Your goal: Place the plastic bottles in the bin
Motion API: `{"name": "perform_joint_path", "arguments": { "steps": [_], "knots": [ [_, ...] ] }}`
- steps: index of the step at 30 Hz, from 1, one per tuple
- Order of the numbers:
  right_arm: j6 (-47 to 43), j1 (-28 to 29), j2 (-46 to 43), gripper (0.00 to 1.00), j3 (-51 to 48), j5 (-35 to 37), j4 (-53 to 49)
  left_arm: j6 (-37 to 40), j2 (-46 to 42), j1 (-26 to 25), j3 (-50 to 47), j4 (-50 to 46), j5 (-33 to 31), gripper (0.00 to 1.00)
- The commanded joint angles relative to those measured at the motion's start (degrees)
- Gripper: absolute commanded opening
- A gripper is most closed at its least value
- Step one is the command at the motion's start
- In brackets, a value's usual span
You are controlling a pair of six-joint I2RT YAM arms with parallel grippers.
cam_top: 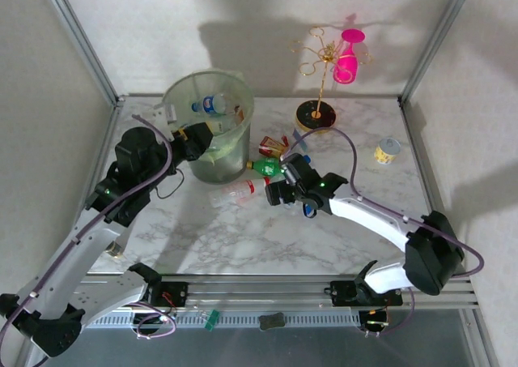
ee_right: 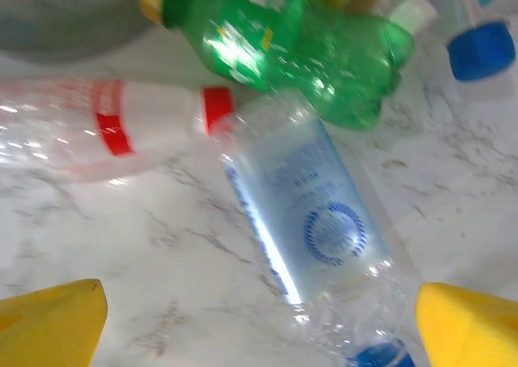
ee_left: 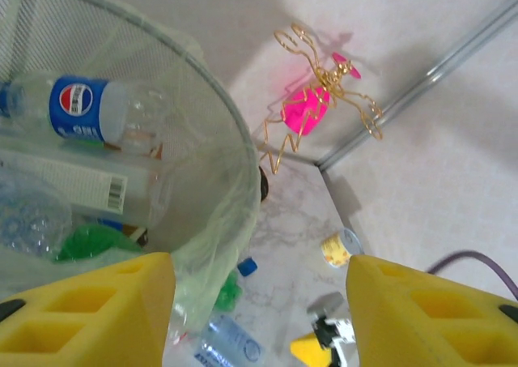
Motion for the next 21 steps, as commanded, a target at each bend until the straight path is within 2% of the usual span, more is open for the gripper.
{"name": "perform_joint_path", "arguments": {
  "steps": [1,6,13,18,21],
  "knots": [
    [-0.5,-2.0,1.6,0.99,-0.3,5.6,-1.3,1.3,-1.8,-0.4,-2.2,0.5,4.2,0.58],
    [-1.7,-5.6,5.4,0.99,-1.9,1.2,3.6,2.5,-2.2,-0.4,-2.5,0.5,5.6,0.59],
    [-2.3,-5.5,9.2,0.98,-3.0,-3.7,6.5,3.6,-2.1,-0.4,-3.1,1.1,8.5,0.60],
    [-2.4,-5.5,11.2,0.95,-3.1,-4.9,7.7,2.8,-2.0,-0.4,-4.4,3.6,11.8,0.60],
    [-2.7,-5.5,12.4,0.91,-2.5,-4.4,7.6,2.5,-1.2,-0.4,-4.1,3.2,11.5,0.60]
  ]
}}
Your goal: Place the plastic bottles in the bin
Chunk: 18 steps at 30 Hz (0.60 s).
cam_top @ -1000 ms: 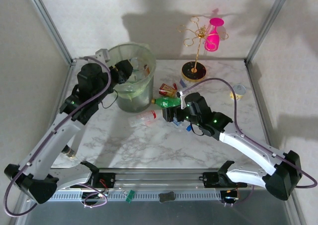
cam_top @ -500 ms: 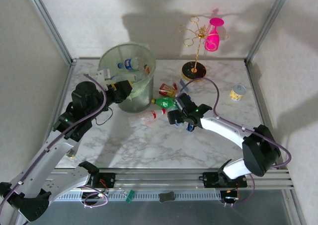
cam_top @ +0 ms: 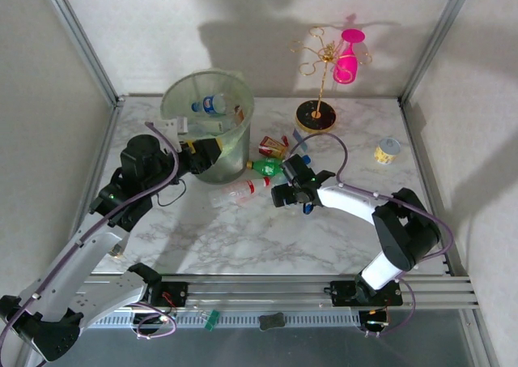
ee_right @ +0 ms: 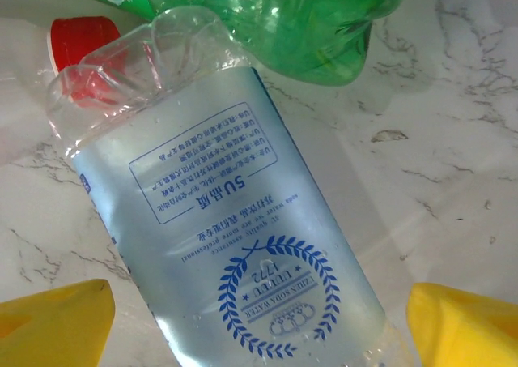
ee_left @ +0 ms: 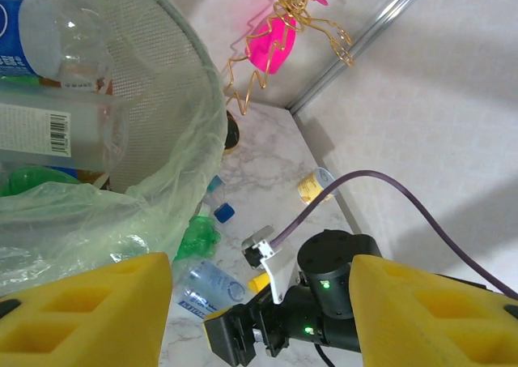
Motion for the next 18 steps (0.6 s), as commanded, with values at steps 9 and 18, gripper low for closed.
{"name": "perform_joint_path", "arguments": {
  "steps": [9,18],
  "knots": [
    [-0.9,0.1,4.0,0.68,1.0,1.6,0.4,0.0,1.5,-0.3,1.1,2.3,3.2,0.60],
    [-0.7,2.7,3.6,0.62,0.7,4.1,-0.5,-0.2,2.0,-0.3,1.5,1.9,3.2,0.60]
  ]
}}
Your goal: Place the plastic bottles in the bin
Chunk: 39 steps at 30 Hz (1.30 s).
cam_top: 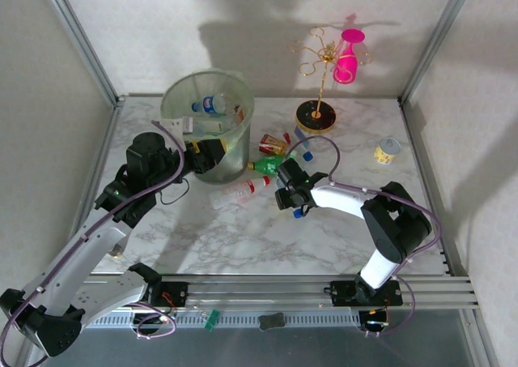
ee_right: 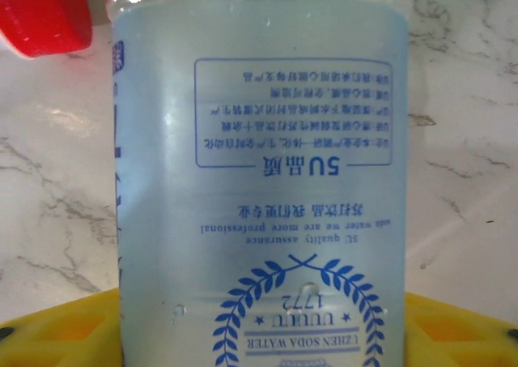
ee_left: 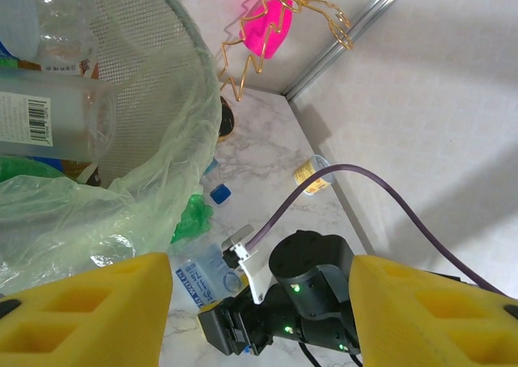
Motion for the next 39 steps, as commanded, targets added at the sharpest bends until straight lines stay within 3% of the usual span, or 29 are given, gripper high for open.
{"name": "perform_joint_path", "arguments": {
  "steps": [1,6,16,23,28,30,31,39],
  "knots": [
    [0.1,1.2,-0.9,0.61,0.4,1.9,-1.2,-0.1,0.0,-0.3,1.5,1.2,1.3,0.60],
    [1.3,1.7,-4.9,0.58,-1.0,2.3,-2.4,-0.2,-0.3,-0.2,1.6,0.7,0.9,0.60],
    [1.6,6.7,-21.6,0.56,-3.2,5.0,-0.9,-0.8,-0.4,-0.3,0.4,2.4,1.2,0.64],
    [-2.5,9.2,-34.7,0.55,-4.2,-0.9,6.9,-0.5,2.0,-1.6,2.3,1.8,0.2,0.72],
    [-4.3,9.9,-38.3,0.54,-2.9,-3.1,8.2,1.1,6.0,-4.5,5.7,0.1,1.6,0.80],
    [-4.7,10.0,-39.0,0.53,-2.7,-4.0,8.5,1.3,7.2,-5.9,6.6,0.5,1.4,0.97],
    [-4.9,10.0,-39.4,0.53,-2.7,-4.4,8.7,1.2,7.7,-6.9,7.0,0.9,1.3,1.00],
    [-5.0,10.3,-40.6,0.53,-1.8,-6.5,10.5,-2.0,13.8,-11.5,10.0,5.2,2.7,0.98]
  ]
}}
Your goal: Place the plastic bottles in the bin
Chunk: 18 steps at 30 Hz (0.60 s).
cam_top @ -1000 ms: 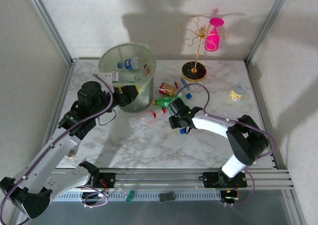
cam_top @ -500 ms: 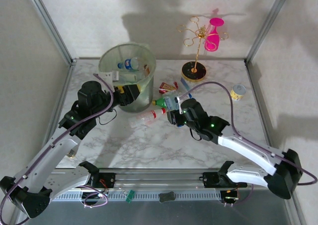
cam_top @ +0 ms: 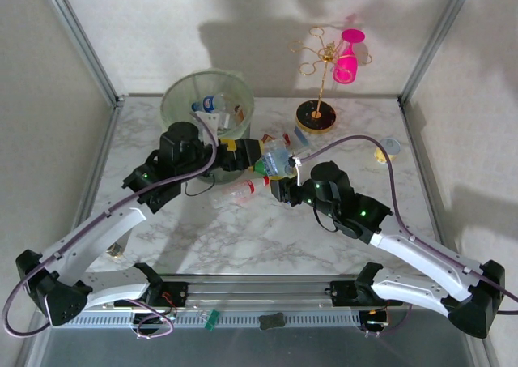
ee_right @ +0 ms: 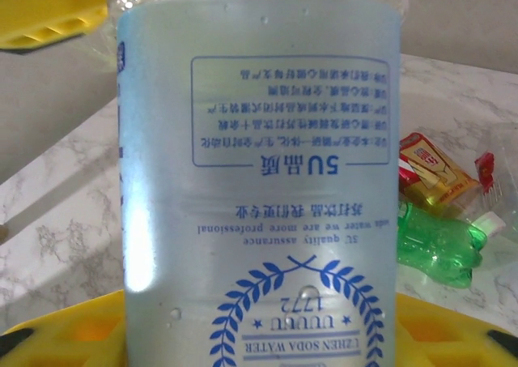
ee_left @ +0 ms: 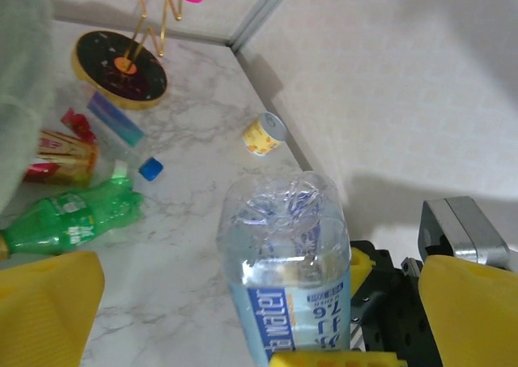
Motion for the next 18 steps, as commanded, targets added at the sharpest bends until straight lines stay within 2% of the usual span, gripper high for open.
{"name": "perform_joint_path", "arguments": {
  "steps": [1,6,9,12,18],
  "knots": [
    [-0.8,0.6,-1.1,0.52,2.0,-1.6,2.9,-1.7,2.6,-2.1,2.6,3.1,1.1,0.98],
    [-0.5,0.6,-0.2,0.53,4.5,-1.9,2.8,-3.4,5.8,-4.8,3.6,6.4,0.2,0.95],
    [-0.1,0.6,0.3,0.53,5.8,-0.6,2.8,-3.3,6.6,-5.9,4.4,8.2,-0.6,0.89],
    [0.9,0.6,0.9,0.52,7.2,1.0,2.4,-2.6,6.7,-6.5,4.7,10.0,-1.0,0.79],
    [2.0,0.5,2.9,0.52,10.3,0.5,2.2,-2.1,7.4,-7.4,5.7,14.2,2.2,0.50]
  ]
}}
